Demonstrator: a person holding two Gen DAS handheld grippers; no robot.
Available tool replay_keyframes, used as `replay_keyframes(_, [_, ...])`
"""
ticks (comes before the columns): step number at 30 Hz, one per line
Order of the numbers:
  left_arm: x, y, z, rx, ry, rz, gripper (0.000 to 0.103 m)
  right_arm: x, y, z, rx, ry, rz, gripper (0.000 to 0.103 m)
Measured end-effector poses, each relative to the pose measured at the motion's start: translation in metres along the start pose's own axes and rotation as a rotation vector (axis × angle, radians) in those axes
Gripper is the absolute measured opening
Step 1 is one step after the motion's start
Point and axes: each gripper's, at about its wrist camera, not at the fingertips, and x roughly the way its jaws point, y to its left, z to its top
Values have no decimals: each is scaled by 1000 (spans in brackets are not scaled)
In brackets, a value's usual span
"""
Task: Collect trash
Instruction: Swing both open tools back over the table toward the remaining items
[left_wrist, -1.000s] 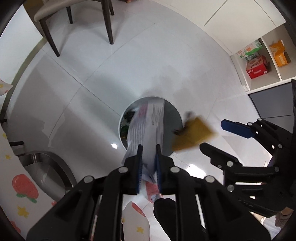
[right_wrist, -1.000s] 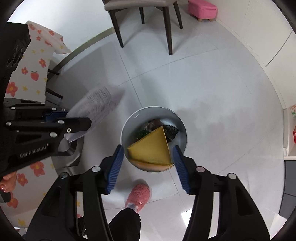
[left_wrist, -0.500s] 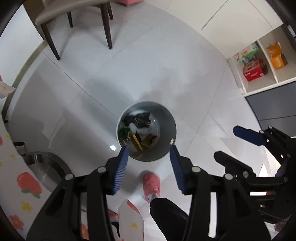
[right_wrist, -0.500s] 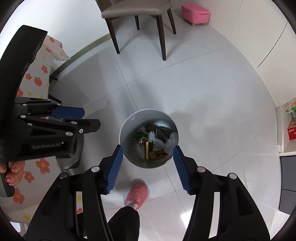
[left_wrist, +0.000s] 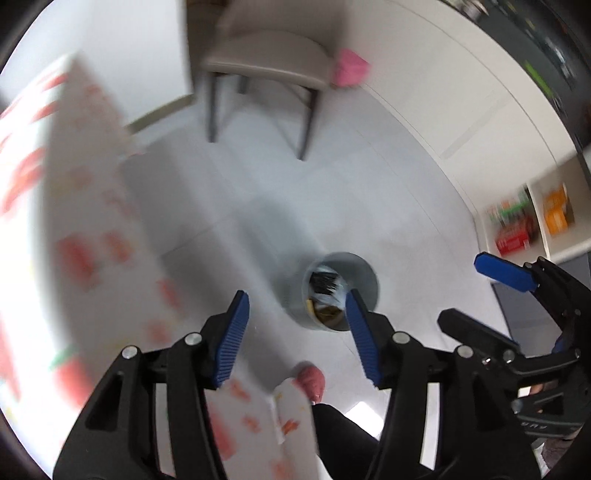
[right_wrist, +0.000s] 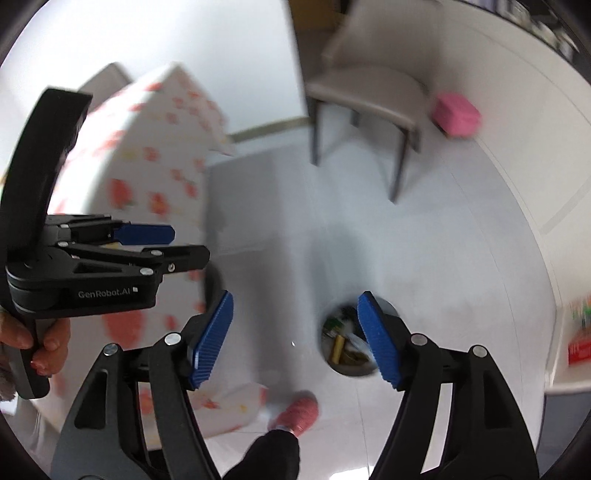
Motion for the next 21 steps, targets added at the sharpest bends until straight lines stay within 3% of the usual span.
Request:
replay_keyframes(10, [-151, 168, -104, -351, -162, 178, 60, -9, 217, 62, -356, -22, 256, 69])
replay_keyframes(21, [-277, 323, -225, -648, -279, 333, 60, -20, 445, 71, -647, -23, 439, 73])
